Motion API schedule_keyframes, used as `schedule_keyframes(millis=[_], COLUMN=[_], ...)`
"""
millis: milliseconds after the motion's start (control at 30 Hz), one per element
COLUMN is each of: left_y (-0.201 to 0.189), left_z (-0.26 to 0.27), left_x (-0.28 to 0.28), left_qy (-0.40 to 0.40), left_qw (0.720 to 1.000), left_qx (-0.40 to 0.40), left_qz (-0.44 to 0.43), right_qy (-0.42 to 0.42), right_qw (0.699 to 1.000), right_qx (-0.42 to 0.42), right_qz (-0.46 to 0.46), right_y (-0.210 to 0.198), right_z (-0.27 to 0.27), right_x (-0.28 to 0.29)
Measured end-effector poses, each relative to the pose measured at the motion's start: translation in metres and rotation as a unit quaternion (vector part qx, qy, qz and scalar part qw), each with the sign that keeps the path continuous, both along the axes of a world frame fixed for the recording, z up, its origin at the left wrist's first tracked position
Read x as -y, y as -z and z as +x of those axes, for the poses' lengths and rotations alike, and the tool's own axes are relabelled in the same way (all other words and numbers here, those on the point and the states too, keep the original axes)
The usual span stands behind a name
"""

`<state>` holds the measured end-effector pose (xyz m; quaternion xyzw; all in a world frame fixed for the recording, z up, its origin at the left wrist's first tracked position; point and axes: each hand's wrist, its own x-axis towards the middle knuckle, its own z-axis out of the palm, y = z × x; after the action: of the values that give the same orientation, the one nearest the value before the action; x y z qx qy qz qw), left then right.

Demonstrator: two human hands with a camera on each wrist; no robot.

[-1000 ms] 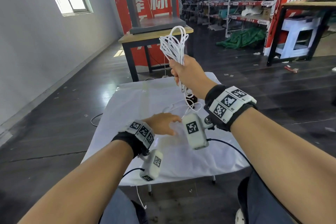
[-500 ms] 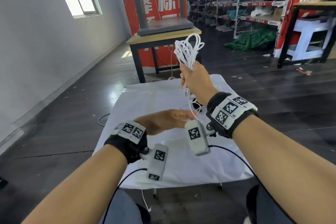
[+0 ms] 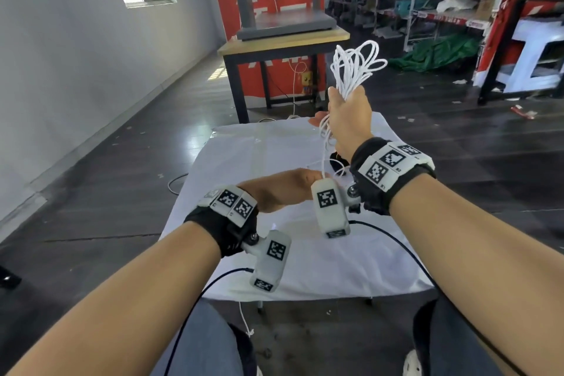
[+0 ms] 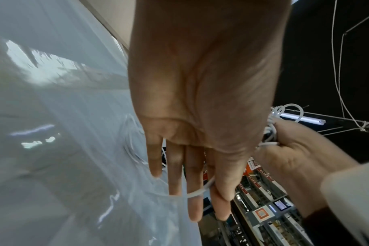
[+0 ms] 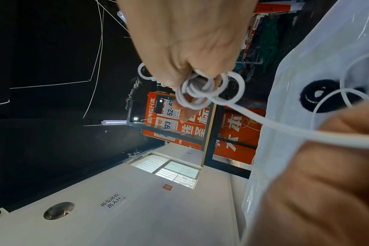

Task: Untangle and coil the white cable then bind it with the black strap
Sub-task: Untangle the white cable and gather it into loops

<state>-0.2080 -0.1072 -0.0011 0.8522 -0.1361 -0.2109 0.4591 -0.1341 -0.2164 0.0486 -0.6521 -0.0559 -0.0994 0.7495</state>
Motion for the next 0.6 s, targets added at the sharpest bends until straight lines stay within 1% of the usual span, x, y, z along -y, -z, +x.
schedule_keyframes(millis=[67, 167, 267, 367, 467, 533, 600], left_y=[0.006, 0.008, 0.001, -0.014, -0.032, -0.038, -0.039], left_z=[-0.004, -0.016, -0.026, -0.035, -0.043, -0.046, -0.046], left_x=[-0.007, -0.025, -0.044, -0.060, -0.067, -0.068, -0.068], left_qy=[0.008, 0.020, 0.010, -0.002, -0.062, -0.094, -0.125], left_qw=[0.999, 0.999, 0.998, 0.998, 0.994, 0.991, 0.989], left_qx=[-0.025, -0.031, -0.051, -0.058, -0.049, -0.032, 0.001], left_qz=[0.026, 0.041, 0.018, -0.036, -0.077, -0.088, -0.084], right_qy=[0.009, 0.035, 0.025, -0.040, -0.145, -0.185, -0.207], right_qw=[1.000, 0.990, 0.956, 0.917, 0.897, 0.884, 0.852], right_qx=[0.008, 0.046, 0.115, 0.128, 0.094, 0.074, 0.064], right_qz=[-0.026, -0.127, -0.267, -0.376, -0.406, -0.423, -0.476], right_y=[0.001, 0.008, 0.019, 0.026, 0.034, 0.040, 0.042], right_z=[0.002, 0.007, 0.010, 0.003, -0.005, -0.008, -0.011], right_x=[0.003, 0.005, 0.004, -0.001, -0.013, -0.023, -0.030])
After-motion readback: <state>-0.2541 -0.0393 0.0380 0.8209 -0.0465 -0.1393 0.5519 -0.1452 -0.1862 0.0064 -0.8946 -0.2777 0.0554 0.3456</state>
